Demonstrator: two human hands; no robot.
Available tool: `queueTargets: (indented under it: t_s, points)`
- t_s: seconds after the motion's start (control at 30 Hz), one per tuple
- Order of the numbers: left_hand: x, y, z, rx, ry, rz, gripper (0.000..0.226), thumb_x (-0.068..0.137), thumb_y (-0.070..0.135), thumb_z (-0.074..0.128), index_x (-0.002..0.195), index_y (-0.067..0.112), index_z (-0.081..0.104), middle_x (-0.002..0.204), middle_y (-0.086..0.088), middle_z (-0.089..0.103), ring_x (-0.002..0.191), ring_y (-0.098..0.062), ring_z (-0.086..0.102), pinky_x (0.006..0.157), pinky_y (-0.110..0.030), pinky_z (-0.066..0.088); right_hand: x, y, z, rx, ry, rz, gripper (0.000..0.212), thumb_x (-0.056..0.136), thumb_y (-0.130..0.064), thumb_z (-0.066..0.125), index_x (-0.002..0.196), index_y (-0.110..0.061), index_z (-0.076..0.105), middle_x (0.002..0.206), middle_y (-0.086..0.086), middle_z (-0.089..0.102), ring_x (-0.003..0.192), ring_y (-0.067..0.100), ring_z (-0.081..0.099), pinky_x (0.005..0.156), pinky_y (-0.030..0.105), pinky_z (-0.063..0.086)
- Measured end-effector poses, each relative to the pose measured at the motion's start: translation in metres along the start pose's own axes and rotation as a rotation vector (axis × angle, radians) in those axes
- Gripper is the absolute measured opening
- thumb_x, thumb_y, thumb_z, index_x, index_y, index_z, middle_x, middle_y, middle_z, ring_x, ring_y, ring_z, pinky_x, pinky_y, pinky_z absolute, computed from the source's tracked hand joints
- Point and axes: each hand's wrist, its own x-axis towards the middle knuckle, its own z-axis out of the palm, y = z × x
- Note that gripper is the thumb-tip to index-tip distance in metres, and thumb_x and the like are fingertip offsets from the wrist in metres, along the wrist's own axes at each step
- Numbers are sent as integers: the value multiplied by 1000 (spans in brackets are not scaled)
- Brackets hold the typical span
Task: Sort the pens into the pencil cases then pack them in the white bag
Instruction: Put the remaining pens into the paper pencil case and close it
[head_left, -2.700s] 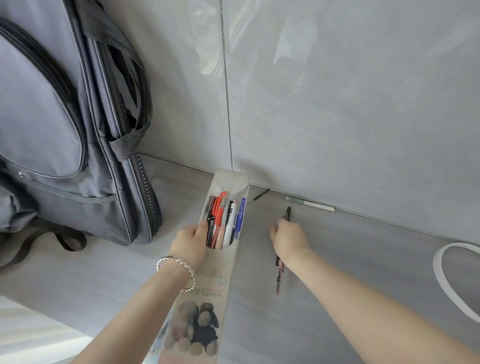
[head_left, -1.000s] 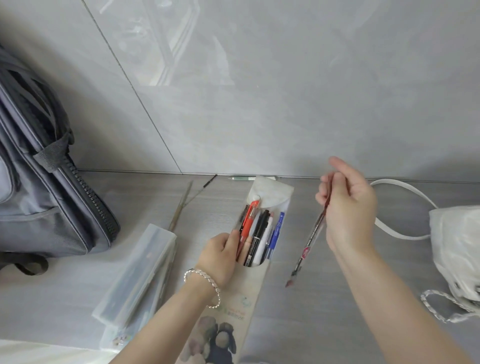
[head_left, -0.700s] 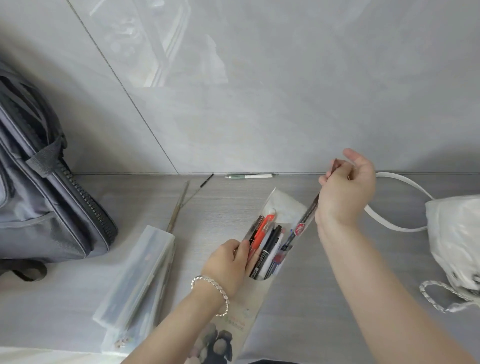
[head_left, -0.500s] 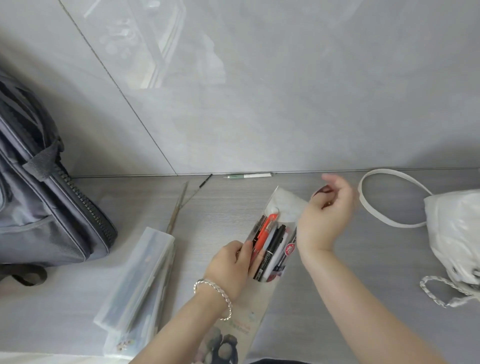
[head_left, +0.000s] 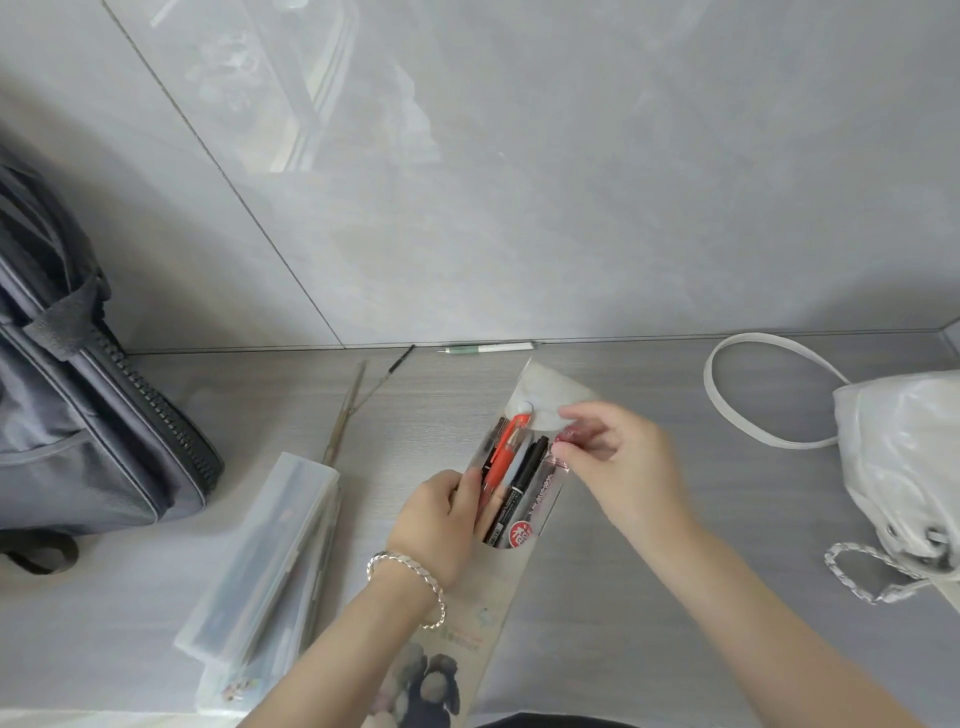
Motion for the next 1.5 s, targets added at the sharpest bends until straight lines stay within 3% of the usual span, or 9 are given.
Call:
queueTargets:
  t_s: [0.13,0.3,0.4,0.63,0.77,0.87,1.07,1.27,1.5]
  points:
    - [0,0,-2,-19,4,17,44,97,33,38,58,14,37,53,4,37,50,-11,33,44,-17,31,-1,-5,3,-128,16,-126,30,72,2,73,82,-24,65,72,-16,61,70,-3,61,69,0,42]
    - [4,0,-12,3,8,13,41,97,34,37,61,13,41,55,4,40,52,-11,36,46,-17,30,15,-9,-8,-337,124,-285,43,72,-15,77,112,-14,61,109,-8,46,105,8,43,90,-3,23]
    - [4,-1,-16,53,-1,32,41,97,35,36,62,13,40,56,4,40,53,-11,37,49,-18,30,26,-15,-13,-381,-130,-250,56,72,-19,77,123,-18,54,117,-8,46,107,3,42,85,-3,24]
    - [2,-10,-20,213,-72,7,37,96,38,36,65,20,45,61,4,50,60,-16,48,57,-26,38,30,-14,-5,-740,-417,-171,79,75,-37,72,140,-29,28,125,4,43,115,22,47,90,31,40]
    - [0,-18,-13,318,-121,0,35,95,40,33,72,19,48,64,5,52,67,-19,53,64,-28,41,26,-6,1,-1002,-424,-297,58,86,-26,58,139,-26,35,110,12,51,96,32,57,72,33,44]
    - [0,-21,-9,292,-135,-49,38,95,40,33,64,20,43,61,4,50,56,-13,45,56,-25,37,19,3,3,-919,-409,-428,40,78,-15,62,118,-16,58,93,15,58,79,36,61,59,30,40]
    - [2,-23,-7,274,-148,-67,39,94,42,34,66,19,46,61,4,51,56,-13,45,53,-24,35,20,3,3,-899,-440,-285,53,77,-49,62,122,-29,44,118,-1,45,100,20,53,71,28,39]
    - [2,-28,-6,328,-166,-62,36,94,41,34,69,20,47,64,4,52,59,-14,47,56,-25,37,18,5,7,-1006,-479,-324,56,88,-37,54,138,-23,31,122,8,44,98,28,57,74,31,44]
    - [2,-34,-4,449,-198,-3,33,95,42,33,82,19,53,66,8,50,67,-17,51,59,-24,40,11,10,7,-941,-566,-284,47,85,-34,60,124,-18,41,127,4,42,101,25,56,73,27,42]
